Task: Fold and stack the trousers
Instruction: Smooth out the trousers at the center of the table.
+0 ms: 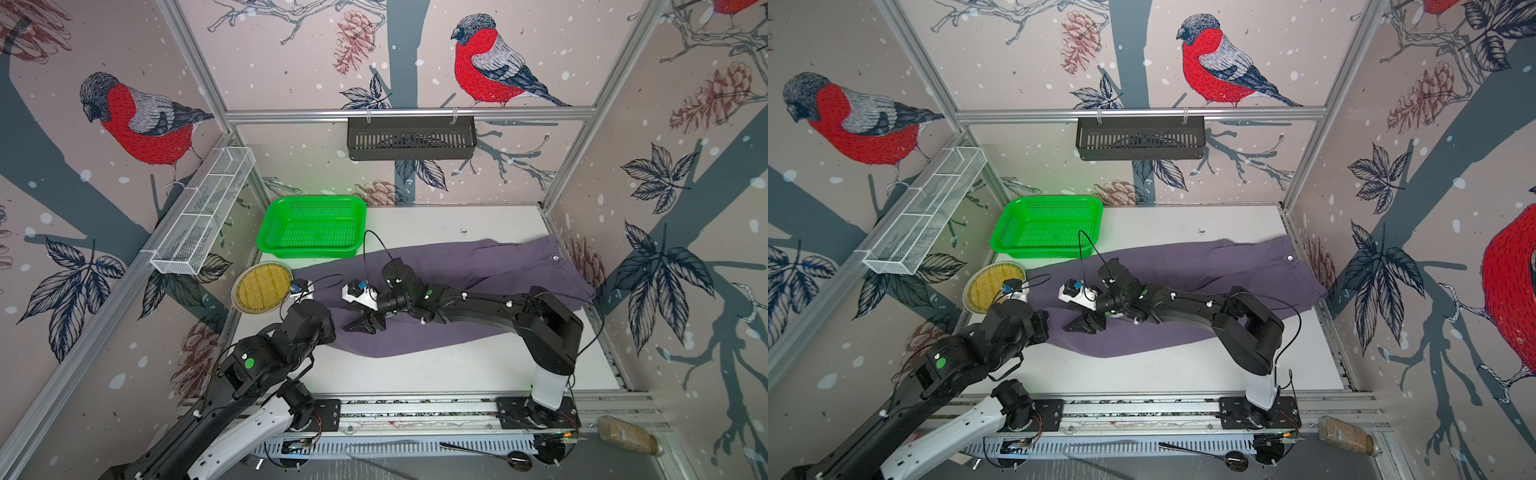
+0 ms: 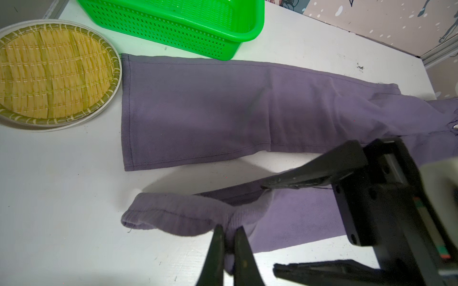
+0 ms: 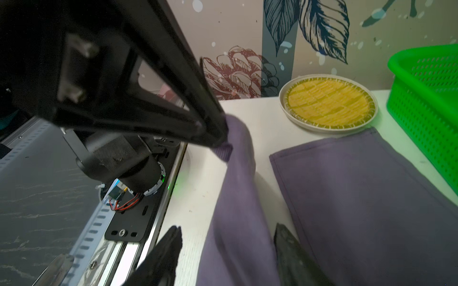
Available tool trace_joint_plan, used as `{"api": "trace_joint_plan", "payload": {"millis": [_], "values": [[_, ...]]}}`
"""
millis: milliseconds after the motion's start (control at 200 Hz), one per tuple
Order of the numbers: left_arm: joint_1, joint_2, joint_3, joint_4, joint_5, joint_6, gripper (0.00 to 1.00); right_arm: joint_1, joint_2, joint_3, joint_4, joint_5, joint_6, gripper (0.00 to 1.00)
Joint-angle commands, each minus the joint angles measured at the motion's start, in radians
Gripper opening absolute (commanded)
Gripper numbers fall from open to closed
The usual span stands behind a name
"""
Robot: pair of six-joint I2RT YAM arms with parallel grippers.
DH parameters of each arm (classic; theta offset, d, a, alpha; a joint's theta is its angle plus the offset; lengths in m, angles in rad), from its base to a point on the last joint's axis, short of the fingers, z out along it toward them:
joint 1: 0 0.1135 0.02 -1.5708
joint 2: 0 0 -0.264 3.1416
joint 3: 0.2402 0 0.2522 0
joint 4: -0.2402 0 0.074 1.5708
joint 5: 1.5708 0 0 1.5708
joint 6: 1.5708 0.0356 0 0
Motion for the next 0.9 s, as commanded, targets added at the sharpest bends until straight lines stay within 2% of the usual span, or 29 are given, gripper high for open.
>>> {"api": "trace_joint_plan", "payload": {"millis": [0, 185, 385, 510, 605, 725, 815, 855, 895], "values": [[0.001, -0.006, 0.0, 0.031, 0.011, 0.019, 0.0, 0.006, 0.035, 0.044, -0.001, -0.031, -0.023, 0.6], [0.0, -0.012, 0.004, 0.025, 0.014, 0.021, 0.0, 0.003, 0.063, 0.072, 0.03, -0.069, 0.003, 0.47], [0.0, 0.003, -0.002, 0.011, 0.008, 0.007, 0.0, 0.006, 0.058, 0.077, 0.063, -0.134, 0.039, 0.22], [0.0, 0.029, 0.014, -0.002, 0.001, 0.001, 0.0, 0.013, 0.046, 0.068, 0.079, -0.132, 0.056, 0.08], [0.001, 0.039, 0.05, -0.042, -0.045, -0.034, 0.23, 0.025, 0.025, 0.042, 0.091, -0.103, 0.064, 0.06], [0.004, 0.029, 0.097, -0.036, -0.066, -0.055, 0.37, 0.043, -0.007, -0.011, 0.139, -0.076, 0.104, 0.05], [0.008, 0.045, 0.138, -0.044, -0.082, -0.072, 0.43, 0.06, -0.031, -0.071, 0.201, -0.062, 0.148, 0.05], [0.014, 0.063, 0.15, -0.068, -0.099, -0.086, 0.52, 0.068, -0.04, -0.101, 0.228, -0.055, 0.165, 0.05], [0.022, 0.084, 0.183, -0.093, -0.115, -0.093, 0.56, 0.078, -0.043, -0.12, 0.242, -0.046, 0.176, 0.05]]}}
